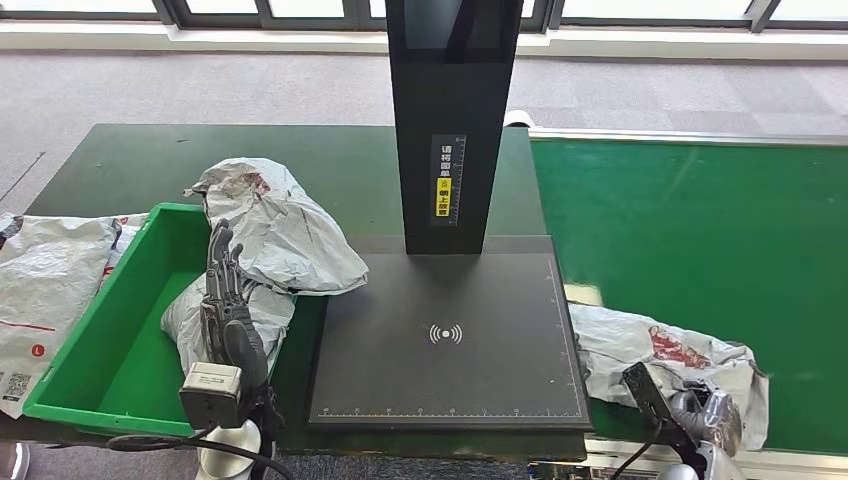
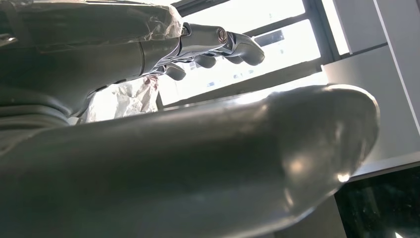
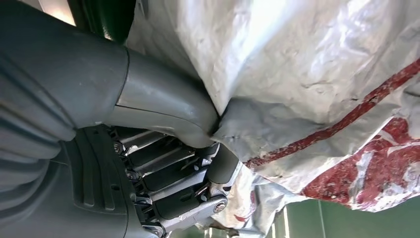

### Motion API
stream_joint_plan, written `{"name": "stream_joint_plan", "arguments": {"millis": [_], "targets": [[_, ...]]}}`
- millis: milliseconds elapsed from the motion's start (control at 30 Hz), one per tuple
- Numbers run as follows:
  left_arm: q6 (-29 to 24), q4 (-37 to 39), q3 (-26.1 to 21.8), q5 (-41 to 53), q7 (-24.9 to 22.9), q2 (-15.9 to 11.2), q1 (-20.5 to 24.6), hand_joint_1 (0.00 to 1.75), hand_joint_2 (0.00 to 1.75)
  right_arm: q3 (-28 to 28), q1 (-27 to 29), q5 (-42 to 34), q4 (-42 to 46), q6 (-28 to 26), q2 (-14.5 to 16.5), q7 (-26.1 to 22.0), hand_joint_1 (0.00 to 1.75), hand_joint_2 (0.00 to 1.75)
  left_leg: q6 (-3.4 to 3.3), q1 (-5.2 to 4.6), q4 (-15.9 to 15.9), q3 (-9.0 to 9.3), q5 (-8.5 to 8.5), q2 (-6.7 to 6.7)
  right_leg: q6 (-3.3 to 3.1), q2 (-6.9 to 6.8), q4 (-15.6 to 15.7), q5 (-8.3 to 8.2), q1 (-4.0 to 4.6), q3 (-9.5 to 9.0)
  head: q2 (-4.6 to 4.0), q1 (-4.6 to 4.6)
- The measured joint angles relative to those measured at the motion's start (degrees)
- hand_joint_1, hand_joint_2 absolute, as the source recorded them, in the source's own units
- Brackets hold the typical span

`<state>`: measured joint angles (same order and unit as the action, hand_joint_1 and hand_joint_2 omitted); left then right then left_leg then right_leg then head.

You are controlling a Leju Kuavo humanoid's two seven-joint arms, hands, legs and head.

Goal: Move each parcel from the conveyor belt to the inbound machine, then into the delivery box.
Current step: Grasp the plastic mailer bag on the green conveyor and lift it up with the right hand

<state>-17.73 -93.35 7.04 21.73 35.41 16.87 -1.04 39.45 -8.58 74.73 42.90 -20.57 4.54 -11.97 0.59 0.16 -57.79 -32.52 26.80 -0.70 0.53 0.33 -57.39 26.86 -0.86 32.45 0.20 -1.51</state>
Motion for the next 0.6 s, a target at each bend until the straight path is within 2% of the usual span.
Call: {"name": "stream_joint_plan", "arguments": {"millis": [200, 300, 433, 600], "targets": [[0.0, 0.0, 0.0, 0.0, 0.0, 0.0, 0.0, 0.00, 0.00, -0.7, 0.2, -0.4, 0.2, 0.2, 0.1, -0.3, 1.75, 1.75, 0.00, 0.00, 0.0, -0.01, 0.00, 0.00, 0.00, -0.01, 0.0, 0.00, 0.00, 0.00, 0.00, 0.00], [0.0, 0.0, 0.0, 0.0, -0.2, 0.0, 0.0, 0.00, 0.00, -1.2, 1.3, -3.2, 2.6, 0.0, 0.9, -1.8, 1.75, 1.75, 0.00, 0.00, 0.0, -0.03, 0.00, -0.02, 0.00, -0.03, 0.0, 0.00, 0.00, 0.00, 0.00, 0.00], [-0.4, 0.0, 0.0, 0.5, -0.4, 0.0, -0.1, 0.00, 0.00, -2.2, 4.1, -9.4, 10.1, -1.5, 3.5, -5.1, 1.75, 1.75, 0.00, 0.00, 0.0, -0.05, 0.00, -0.03, -0.01, -0.04, 0.0, 0.01, 0.00, 0.01, 0.00, 0.00], [-1.2, 0.0, 0.0, 0.6, -0.2, 0.0, -0.9, 0.00, 0.00, -4.4, 8.5, -20.7, 22.8, -4.2, 6.9, -11.4, 1.75, 1.75, 0.00, 0.00, 0.0, -0.07, 0.00, -0.04, -0.01, -0.05, 0.0, 0.03, 0.00, 0.03, 0.00, 0.00]]}}
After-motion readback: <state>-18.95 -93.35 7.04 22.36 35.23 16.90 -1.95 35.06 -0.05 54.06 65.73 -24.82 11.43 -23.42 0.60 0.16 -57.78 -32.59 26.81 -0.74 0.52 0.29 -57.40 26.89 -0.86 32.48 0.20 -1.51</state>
